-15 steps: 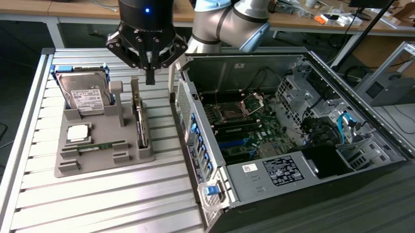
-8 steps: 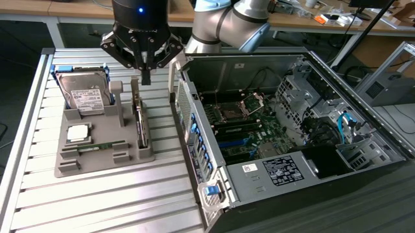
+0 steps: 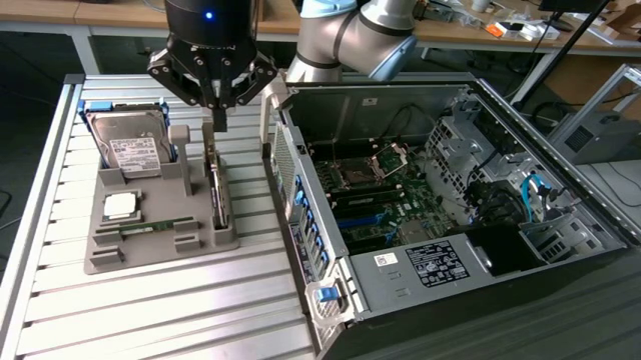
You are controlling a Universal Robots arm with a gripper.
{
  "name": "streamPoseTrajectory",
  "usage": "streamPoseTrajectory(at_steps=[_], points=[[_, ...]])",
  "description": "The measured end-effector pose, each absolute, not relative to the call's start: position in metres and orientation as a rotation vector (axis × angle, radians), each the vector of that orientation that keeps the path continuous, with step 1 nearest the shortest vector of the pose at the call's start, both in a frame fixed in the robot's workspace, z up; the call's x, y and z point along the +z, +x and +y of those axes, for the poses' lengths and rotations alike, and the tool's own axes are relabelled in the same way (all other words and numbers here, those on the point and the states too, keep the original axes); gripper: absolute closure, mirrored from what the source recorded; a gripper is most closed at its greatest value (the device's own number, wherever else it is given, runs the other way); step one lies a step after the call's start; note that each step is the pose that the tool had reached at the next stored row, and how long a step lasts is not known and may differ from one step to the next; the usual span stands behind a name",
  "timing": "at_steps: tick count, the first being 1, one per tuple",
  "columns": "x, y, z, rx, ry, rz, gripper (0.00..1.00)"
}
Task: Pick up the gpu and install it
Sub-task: 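Reach for the gpu, then pick up the gpu and move the gpu toward the slot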
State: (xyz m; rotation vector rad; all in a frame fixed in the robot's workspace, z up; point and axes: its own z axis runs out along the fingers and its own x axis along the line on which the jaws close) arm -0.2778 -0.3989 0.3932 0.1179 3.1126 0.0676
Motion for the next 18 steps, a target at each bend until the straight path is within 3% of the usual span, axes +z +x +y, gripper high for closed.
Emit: streamPoseTrajectory(at_steps=[14,17,18], points=[[0.3932,-0.2787,-0.3989,0.068,0.118,3.112,0.89],[0.3932,-0.2787,-0.3989,0.068,0.118,3.112,0.83],[0.3932,-0.2787,-0.3989,0.068,0.118,3.112,0.76]])
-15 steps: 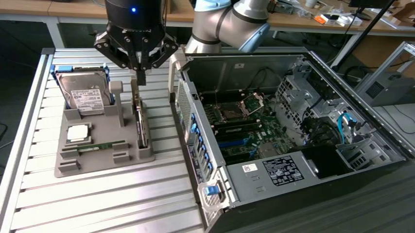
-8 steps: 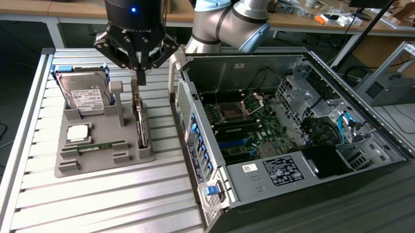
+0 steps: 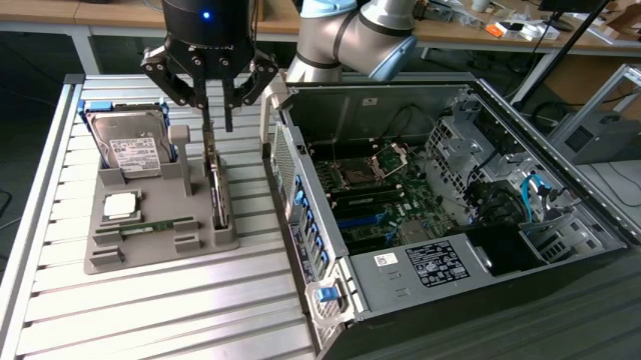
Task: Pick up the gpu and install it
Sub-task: 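Pick up the gpu and move the gpu toward the slot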
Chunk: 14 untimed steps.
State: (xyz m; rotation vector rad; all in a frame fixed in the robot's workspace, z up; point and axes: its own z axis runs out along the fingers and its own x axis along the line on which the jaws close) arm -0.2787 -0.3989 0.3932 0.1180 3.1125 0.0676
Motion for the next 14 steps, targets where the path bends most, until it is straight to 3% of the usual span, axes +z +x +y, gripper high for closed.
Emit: streamPoseTrajectory(at_steps=[1,4,14], points=[[0.3932,-0.2787,-0.3990,0.068,0.118,3.112,0.64],[0.3932,-0.2787,-0.3989,0.068,0.118,3.113,0.52],[0.3915,-0.2787,-0.3990,0.068,0.118,3.113,0.52]])
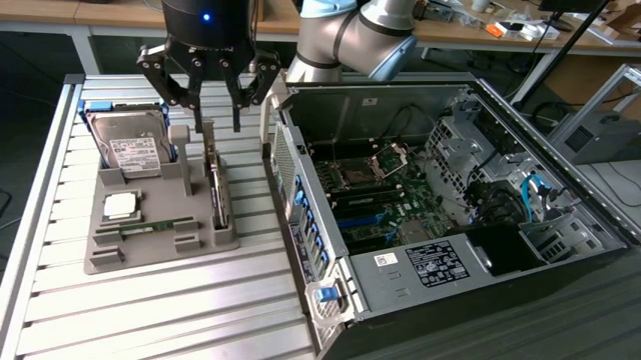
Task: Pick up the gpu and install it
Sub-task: 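Pick up the gpu and move the gpu toward the slot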
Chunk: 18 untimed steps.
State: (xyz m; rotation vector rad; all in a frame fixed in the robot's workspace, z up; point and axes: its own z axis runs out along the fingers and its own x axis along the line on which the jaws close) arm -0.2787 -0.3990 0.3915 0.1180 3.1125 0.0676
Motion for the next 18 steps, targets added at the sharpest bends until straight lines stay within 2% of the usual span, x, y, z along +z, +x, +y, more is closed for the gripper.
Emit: streamPoseTrajectory(at_steps=[18], points=[[0.3863,-0.2788,-0.3991,0.068,0.118,3.112,0.52]])
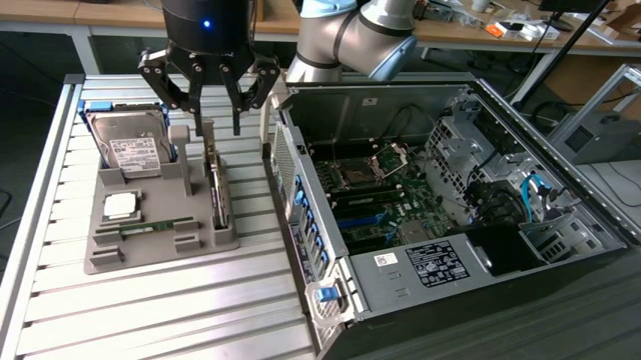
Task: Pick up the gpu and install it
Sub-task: 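Pick up the gpu and move the gpu toward the slot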
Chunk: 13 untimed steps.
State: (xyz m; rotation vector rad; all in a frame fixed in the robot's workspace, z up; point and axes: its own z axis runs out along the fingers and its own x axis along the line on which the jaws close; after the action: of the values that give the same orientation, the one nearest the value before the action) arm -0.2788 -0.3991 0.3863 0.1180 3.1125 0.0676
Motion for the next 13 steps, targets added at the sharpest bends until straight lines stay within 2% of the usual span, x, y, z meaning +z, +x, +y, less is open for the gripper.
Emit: streamPoseTrajectory(at_steps=[13], points=[[0.3838,-0.2788,-0.3993,0.068,0.118,3.113,0.52]])
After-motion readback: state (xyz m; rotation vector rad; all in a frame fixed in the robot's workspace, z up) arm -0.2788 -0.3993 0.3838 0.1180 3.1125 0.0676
